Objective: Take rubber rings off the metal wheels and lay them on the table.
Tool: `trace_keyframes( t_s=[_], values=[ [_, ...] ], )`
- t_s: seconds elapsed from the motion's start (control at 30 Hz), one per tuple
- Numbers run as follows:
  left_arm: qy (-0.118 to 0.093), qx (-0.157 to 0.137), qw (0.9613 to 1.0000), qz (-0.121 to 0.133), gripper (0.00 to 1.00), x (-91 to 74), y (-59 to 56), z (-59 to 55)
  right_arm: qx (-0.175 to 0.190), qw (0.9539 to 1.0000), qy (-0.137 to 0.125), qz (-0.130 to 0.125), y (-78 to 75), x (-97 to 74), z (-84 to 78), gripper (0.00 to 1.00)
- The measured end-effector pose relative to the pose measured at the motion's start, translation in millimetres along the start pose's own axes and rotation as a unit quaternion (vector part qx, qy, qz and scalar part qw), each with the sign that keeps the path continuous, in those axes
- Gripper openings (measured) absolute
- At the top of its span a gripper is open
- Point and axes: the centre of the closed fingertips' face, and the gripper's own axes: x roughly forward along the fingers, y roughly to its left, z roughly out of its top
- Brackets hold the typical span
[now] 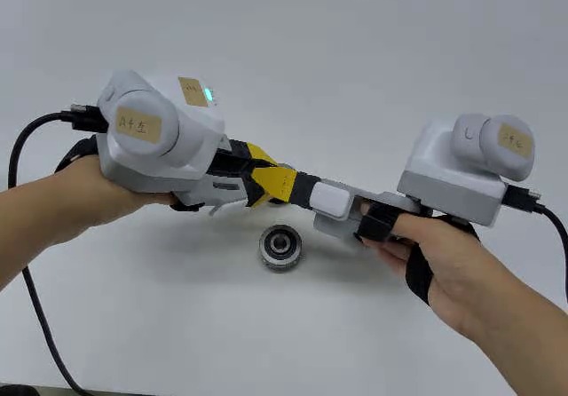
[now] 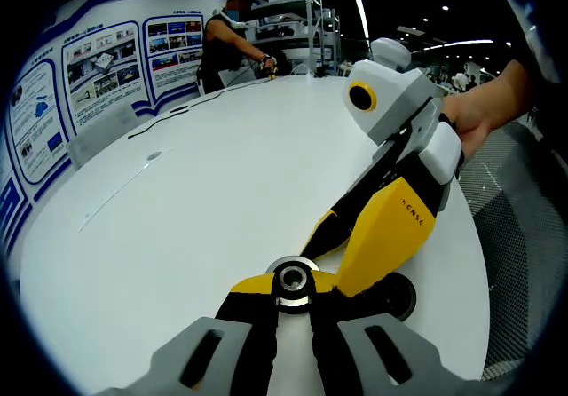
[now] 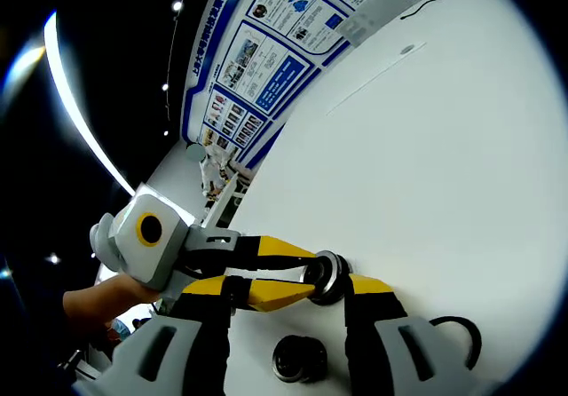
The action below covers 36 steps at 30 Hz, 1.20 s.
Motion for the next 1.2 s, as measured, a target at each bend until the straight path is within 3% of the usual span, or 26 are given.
trace_keyframes(
  t_s=[0.2,0.5,0.63,0.73,1.0,1.2],
  values=[
    [0.001,0.001,1.0000,0.000,0.13,0.2,-0.7,0.7,0.007,0.9999,0.012,-0.002,-0.2,-1.6,-4.4,0.51],
    [0.003,0.001,1.0000,0.000,0.13,0.3,-1.3,1.4,0.007,0.9998,0.009,-0.015,-4.3,-1.3,-3.8,0.47],
    [0.003,0.001,1.0000,0.000,0.13,0.3,-1.6,1.6,0.059,0.9982,-0.002,-0.006,-7.5,-2.8,-0.3,0.45],
    [0.002,0.000,1.0000,0.000,0.13,0.3,-1.6,1.5,0.037,0.9992,-0.005,-0.012,-8.6,-4.4,0.0,0.41],
    [0.002,0.000,1.0000,-0.001,0.13,0.2,-2.2,1.5,0.037,0.9992,-0.004,-0.016,-8.6,-4.3,-0.8,0.39],
    [0.002,0.001,1.0000,-0.001,0.13,0.2,-2.1,1.5,0.035,0.9989,-0.008,-0.030,-17.2,-4.0,1.2,0.26]
  ],
)
